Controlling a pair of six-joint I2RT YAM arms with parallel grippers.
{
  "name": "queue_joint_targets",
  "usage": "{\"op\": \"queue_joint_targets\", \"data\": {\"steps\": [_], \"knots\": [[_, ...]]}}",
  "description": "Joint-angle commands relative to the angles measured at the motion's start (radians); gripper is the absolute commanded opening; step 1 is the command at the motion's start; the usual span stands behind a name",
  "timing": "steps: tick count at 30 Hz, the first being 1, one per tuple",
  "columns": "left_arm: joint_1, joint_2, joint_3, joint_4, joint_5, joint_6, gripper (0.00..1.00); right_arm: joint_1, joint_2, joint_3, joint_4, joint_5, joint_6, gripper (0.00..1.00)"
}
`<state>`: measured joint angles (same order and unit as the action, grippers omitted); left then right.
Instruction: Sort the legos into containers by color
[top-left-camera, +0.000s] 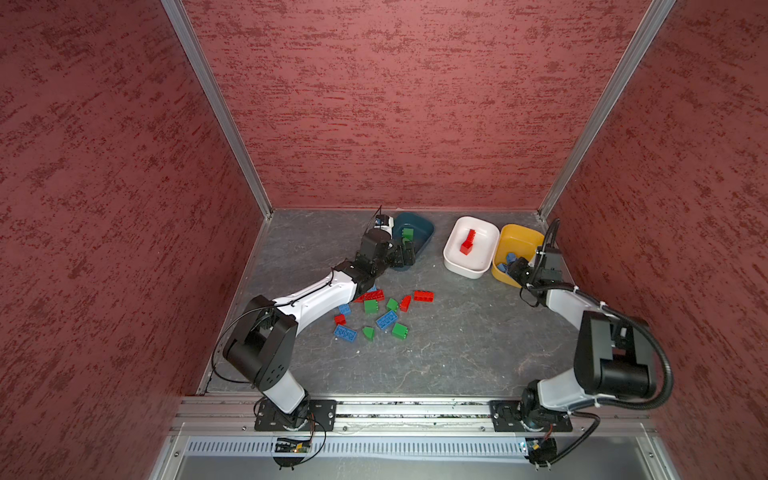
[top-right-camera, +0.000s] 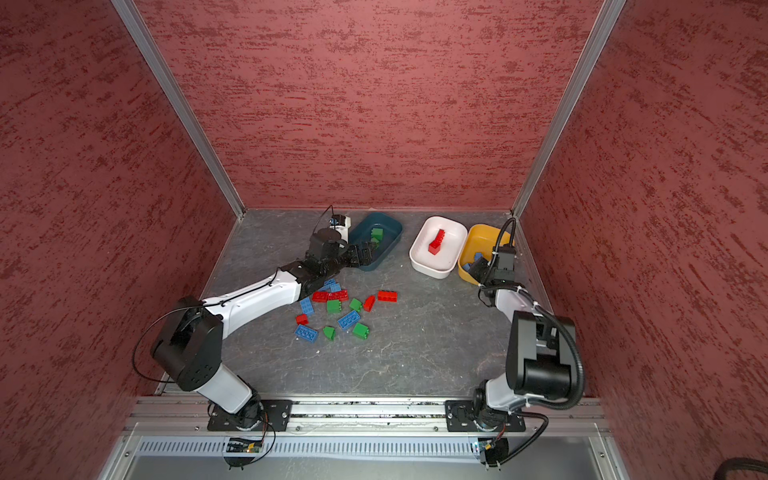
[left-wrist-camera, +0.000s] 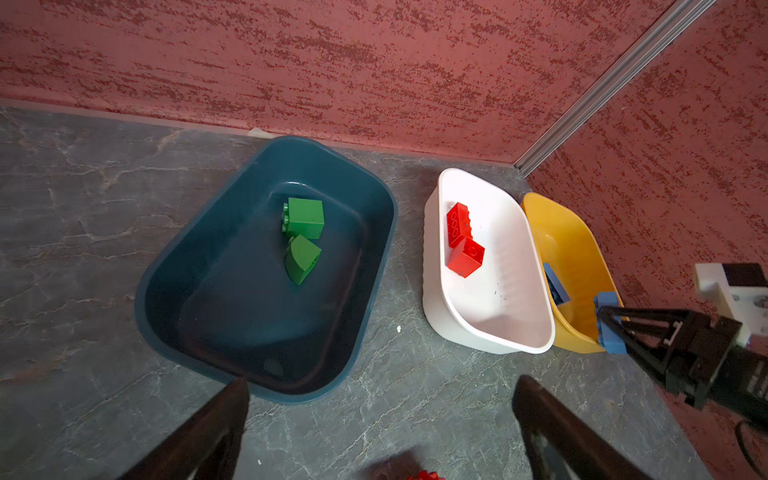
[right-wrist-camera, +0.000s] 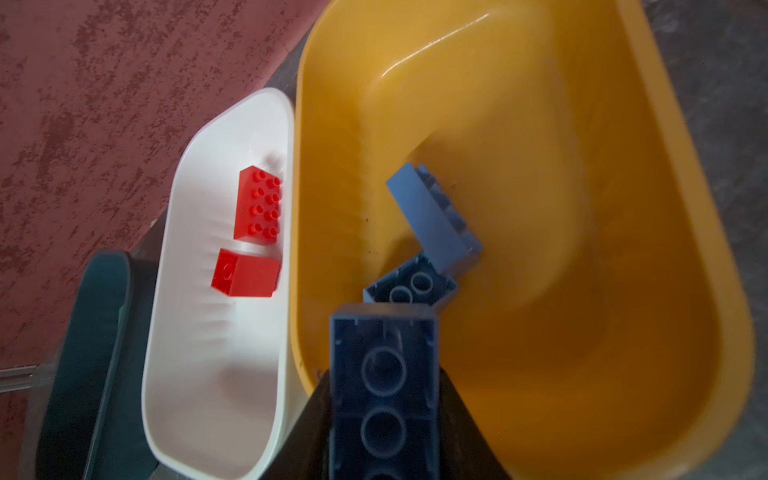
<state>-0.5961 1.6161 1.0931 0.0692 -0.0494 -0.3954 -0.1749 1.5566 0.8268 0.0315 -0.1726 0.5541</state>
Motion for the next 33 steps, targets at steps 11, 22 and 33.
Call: {"op": "queue_joint_targets", "data": {"steps": [11,22,33], "knots": [[-0.033,-0.041,-0.053,-0.363,-0.096,-0.085,0.99,-0.011,0.318,0.409,-0.136,-0.097,-0.134,0.31],[-0.012,-0.058,-0.063,-0.550,-0.090,-0.210,0.99,-0.011,0.302,0.435,-0.174,-0.114,-0.092,0.54],[-0.014,-0.003,-0.020,-0.650,-0.105,-0.230,0.99,0.012,0.146,0.355,-0.210,-0.049,-0.074,0.77]]}}
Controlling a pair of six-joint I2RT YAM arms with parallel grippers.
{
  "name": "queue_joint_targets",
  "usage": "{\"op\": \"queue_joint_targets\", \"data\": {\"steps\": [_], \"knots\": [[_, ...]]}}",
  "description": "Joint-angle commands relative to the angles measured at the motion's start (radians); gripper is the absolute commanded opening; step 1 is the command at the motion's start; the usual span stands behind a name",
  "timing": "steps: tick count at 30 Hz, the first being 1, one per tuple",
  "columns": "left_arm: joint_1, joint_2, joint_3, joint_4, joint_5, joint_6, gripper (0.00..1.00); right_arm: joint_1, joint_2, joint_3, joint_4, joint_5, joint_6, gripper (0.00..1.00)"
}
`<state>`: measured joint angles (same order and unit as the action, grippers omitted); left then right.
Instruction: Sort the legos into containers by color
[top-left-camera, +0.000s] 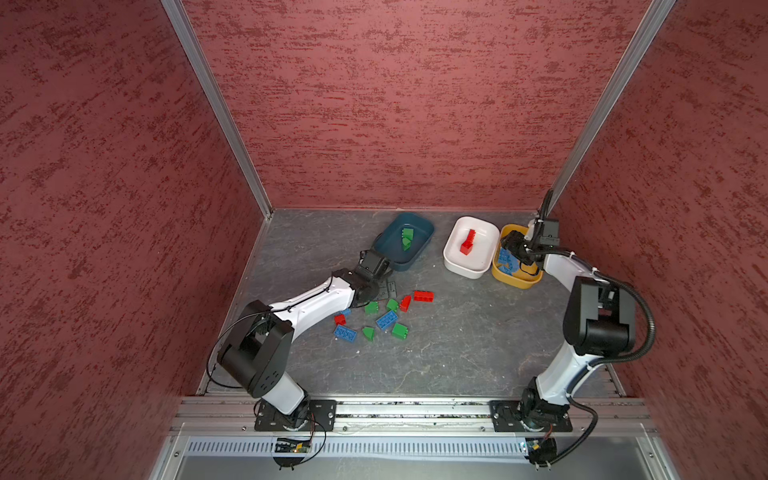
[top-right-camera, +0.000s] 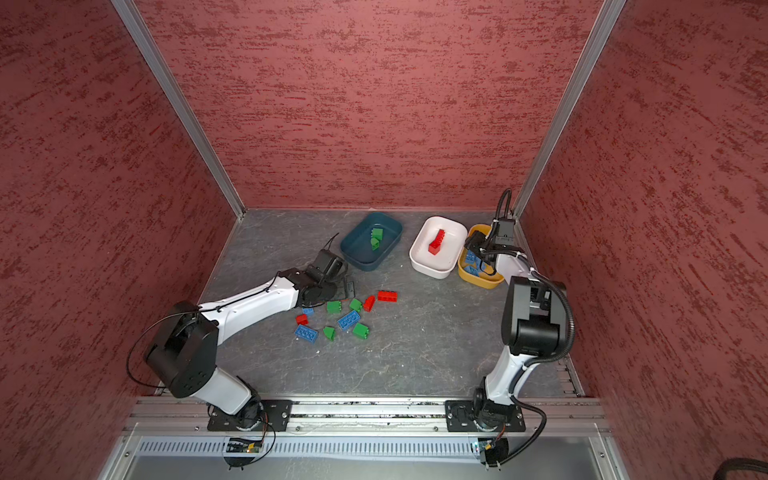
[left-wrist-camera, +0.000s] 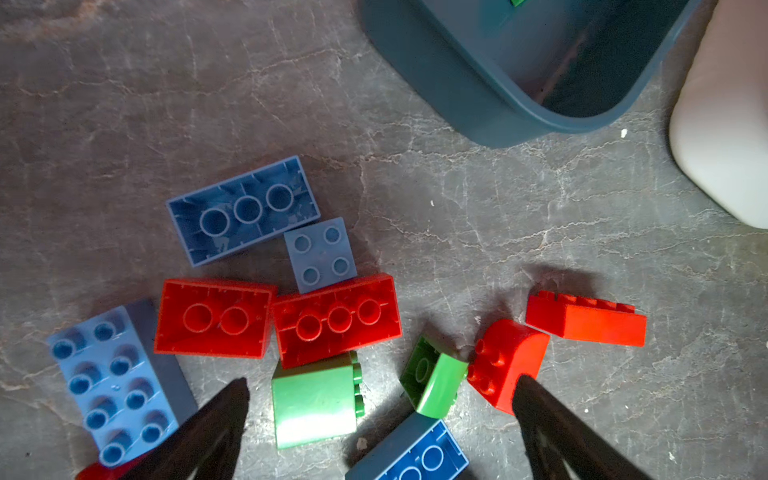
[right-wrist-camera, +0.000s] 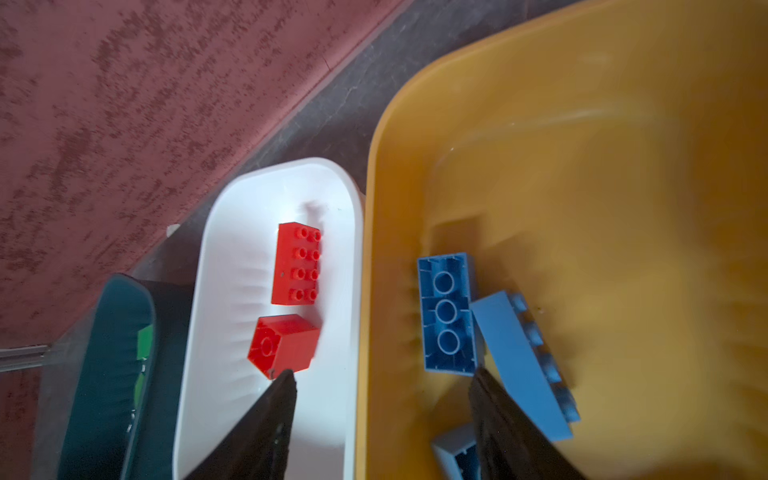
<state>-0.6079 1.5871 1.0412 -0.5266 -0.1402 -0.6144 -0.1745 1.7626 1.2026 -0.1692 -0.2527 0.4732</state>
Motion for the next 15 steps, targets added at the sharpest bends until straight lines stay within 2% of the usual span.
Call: {"op": "queue_joint_targets", "data": {"steps": [1,2,3,8,12,15], "knots": [[0.000,0.037,0.045,-0.076,-0.023,-0.005,1.00,0.019,-0.077,-0.031,-0.008,0.059,0.004,0.82],[0.000,0.044,0.052,-0.087,-0.023,0.003,1.00,0.029,-0.092,-0.039,-0.006,0.084,-0.001,0.97],[0.001,0.049,0.057,-0.092,-0.017,0.015,0.98,0.036,-0.106,-0.049,-0.002,0.102,-0.001,0.99],[0.000,0.099,0.096,-0.140,-0.010,0.032,0.89,0.054,-0.178,-0.110,0.064,0.122,0.058,0.99],[0.004,0.115,0.098,-0.160,-0.055,0.026,0.89,0.058,-0.212,-0.144,0.086,0.180,0.074,0.99],[0.010,0.145,0.112,-0.145,-0.010,0.092,0.89,0.058,-0.230,-0.157,0.098,0.176,0.045,0.99]]}}
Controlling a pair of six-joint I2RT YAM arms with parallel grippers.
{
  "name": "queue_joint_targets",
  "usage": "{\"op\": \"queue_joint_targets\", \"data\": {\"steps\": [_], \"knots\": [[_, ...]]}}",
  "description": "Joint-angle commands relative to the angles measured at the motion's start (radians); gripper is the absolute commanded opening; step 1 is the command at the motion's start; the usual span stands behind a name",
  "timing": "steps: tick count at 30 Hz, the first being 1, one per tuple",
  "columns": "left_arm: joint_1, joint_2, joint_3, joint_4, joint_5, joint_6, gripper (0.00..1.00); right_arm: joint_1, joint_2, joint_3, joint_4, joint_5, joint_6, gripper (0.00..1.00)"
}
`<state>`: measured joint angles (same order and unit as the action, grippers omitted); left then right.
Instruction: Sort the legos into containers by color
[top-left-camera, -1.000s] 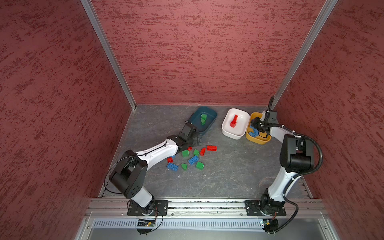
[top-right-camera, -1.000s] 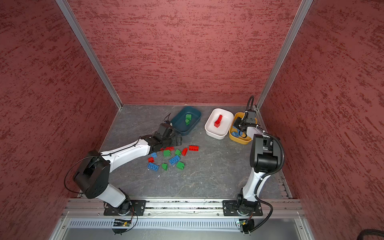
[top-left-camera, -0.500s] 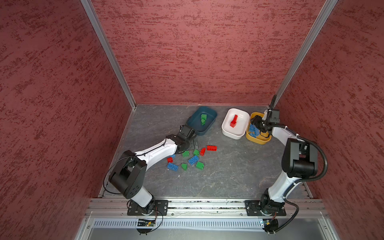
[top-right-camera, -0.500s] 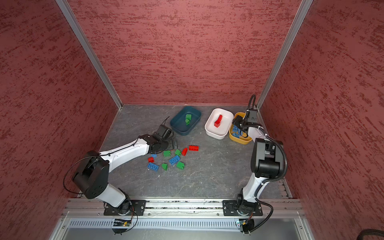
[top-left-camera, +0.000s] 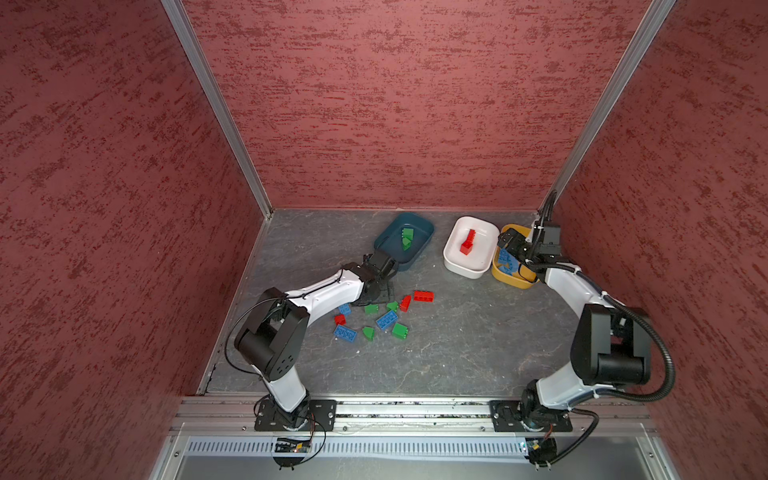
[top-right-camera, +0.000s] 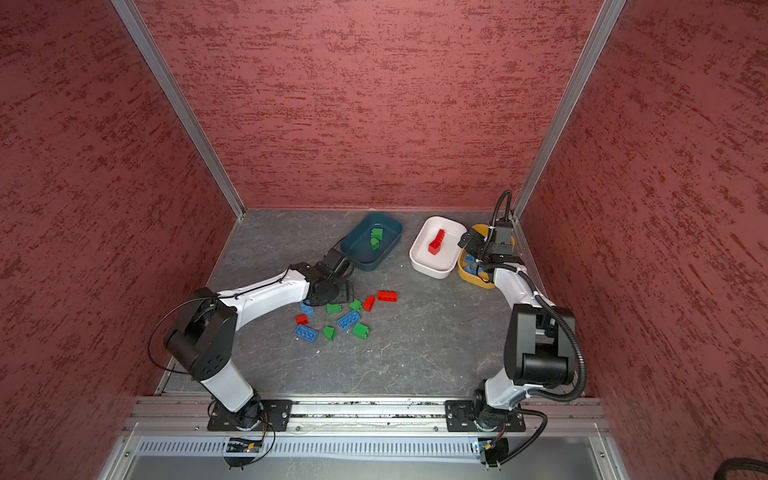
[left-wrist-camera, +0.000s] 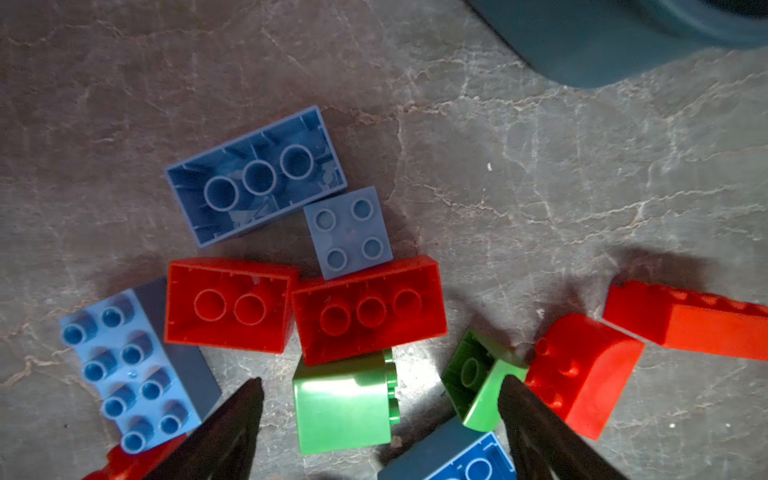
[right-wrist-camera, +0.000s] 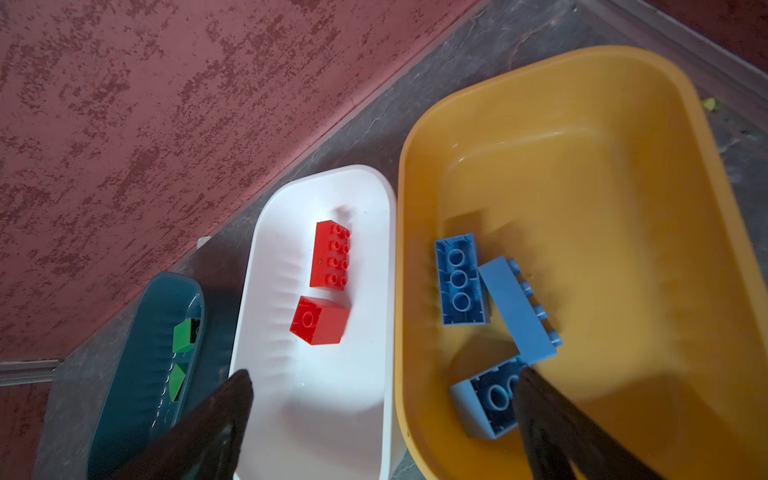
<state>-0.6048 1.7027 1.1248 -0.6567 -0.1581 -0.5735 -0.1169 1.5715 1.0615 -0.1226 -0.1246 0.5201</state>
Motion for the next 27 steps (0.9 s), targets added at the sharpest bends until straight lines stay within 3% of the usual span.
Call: {"op": "queue_joint_targets", "data": {"steps": [1,5,8,22,27], "knots": [[0.005,0.045,0.041,-0.025,0.009,0.059,0.87,0.000,-0.048,-0.029,0.066,0.049,-0.002,0.99],[0.007,0.090,0.072,-0.051,-0.004,0.037,0.76,0.000,-0.070,-0.058,0.112,0.032,0.007,0.99],[0.005,0.105,0.073,-0.046,0.012,0.015,0.74,0.000,-0.070,-0.057,0.105,0.039,0.007,0.99],[0.019,0.190,0.076,0.038,-0.001,-0.005,0.77,-0.001,-0.068,-0.049,0.075,0.021,0.006,0.99],[0.018,0.211,0.097,0.060,0.020,0.004,0.70,0.000,-0.081,-0.065,0.101,-0.054,-0.017,0.99]]}}
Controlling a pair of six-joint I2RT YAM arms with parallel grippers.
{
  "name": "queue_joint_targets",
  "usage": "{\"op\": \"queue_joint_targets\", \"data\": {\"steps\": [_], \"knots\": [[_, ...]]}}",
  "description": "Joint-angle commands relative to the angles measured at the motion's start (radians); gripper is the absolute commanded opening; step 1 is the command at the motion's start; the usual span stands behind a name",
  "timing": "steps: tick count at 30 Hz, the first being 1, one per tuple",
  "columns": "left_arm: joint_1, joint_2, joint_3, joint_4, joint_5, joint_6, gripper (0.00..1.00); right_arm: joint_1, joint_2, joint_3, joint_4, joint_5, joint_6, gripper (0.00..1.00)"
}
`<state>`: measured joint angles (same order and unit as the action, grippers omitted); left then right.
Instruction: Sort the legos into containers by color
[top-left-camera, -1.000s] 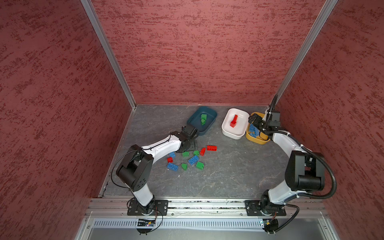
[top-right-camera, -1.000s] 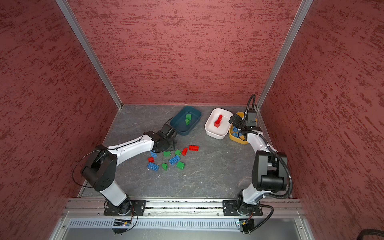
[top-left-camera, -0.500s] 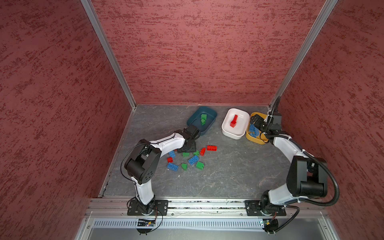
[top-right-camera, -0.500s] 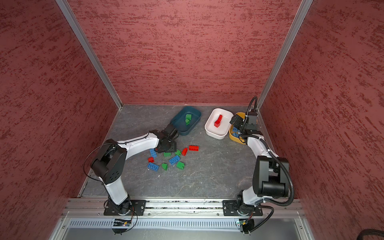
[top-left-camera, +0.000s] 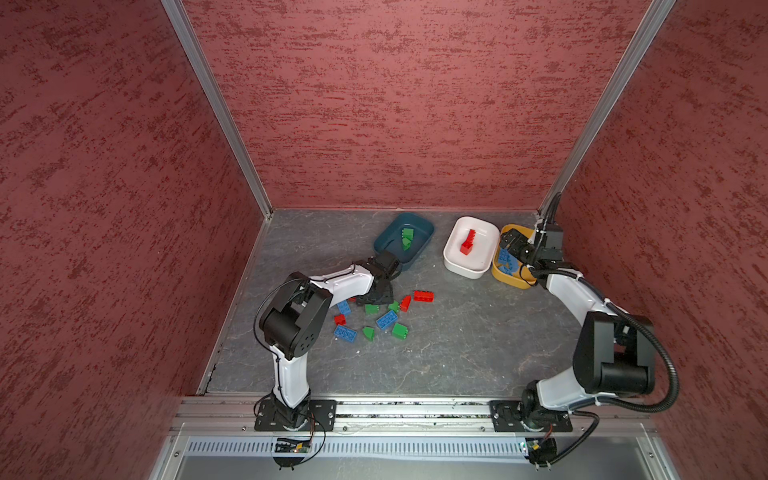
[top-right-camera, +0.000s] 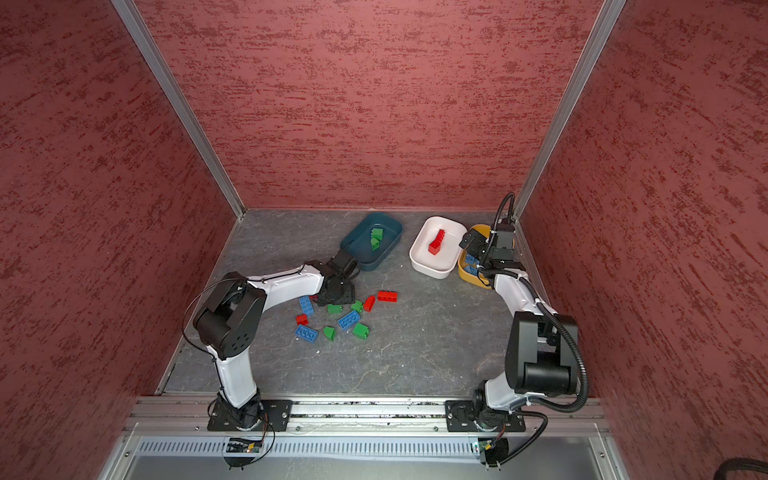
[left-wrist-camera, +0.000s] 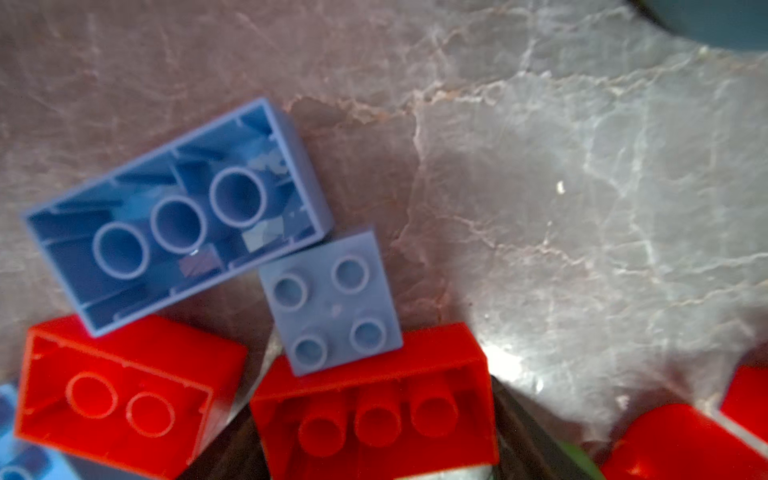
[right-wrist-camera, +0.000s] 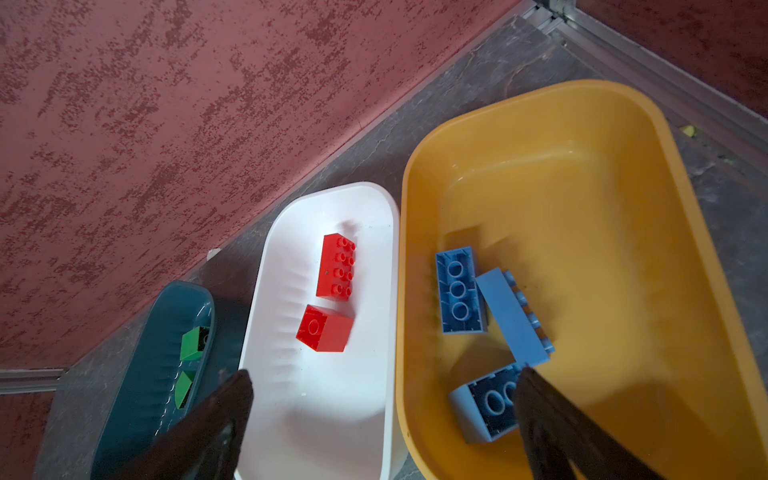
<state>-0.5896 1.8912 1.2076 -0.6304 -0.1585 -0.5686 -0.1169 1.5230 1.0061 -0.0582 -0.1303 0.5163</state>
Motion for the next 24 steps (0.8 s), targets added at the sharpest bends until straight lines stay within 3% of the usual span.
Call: {"op": "queue_joint_targets", "data": {"steps": [1,6,13,19,24], "knots": [[0.001,0.021,0.014,0.040,0.021,0.001,0.67,0.001,-0.034,-0.017,0.047,-0.075,-0.014,0.99],[-0.013,-0.001,0.015,0.040,0.010,0.008,0.55,0.010,-0.035,-0.047,0.086,-0.138,-0.018,0.99],[-0.076,-0.072,0.071,0.049,-0.023,0.028,0.52,0.013,-0.057,-0.088,0.139,-0.120,0.017,0.99],[-0.129,-0.030,0.209,0.158,0.073,0.105,0.50,0.012,-0.094,-0.102,0.135,-0.104,0.008,0.99],[-0.154,0.094,0.382,0.248,0.161,0.138,0.50,0.013,-0.120,-0.110,0.092,-0.044,-0.005,0.99]]}}
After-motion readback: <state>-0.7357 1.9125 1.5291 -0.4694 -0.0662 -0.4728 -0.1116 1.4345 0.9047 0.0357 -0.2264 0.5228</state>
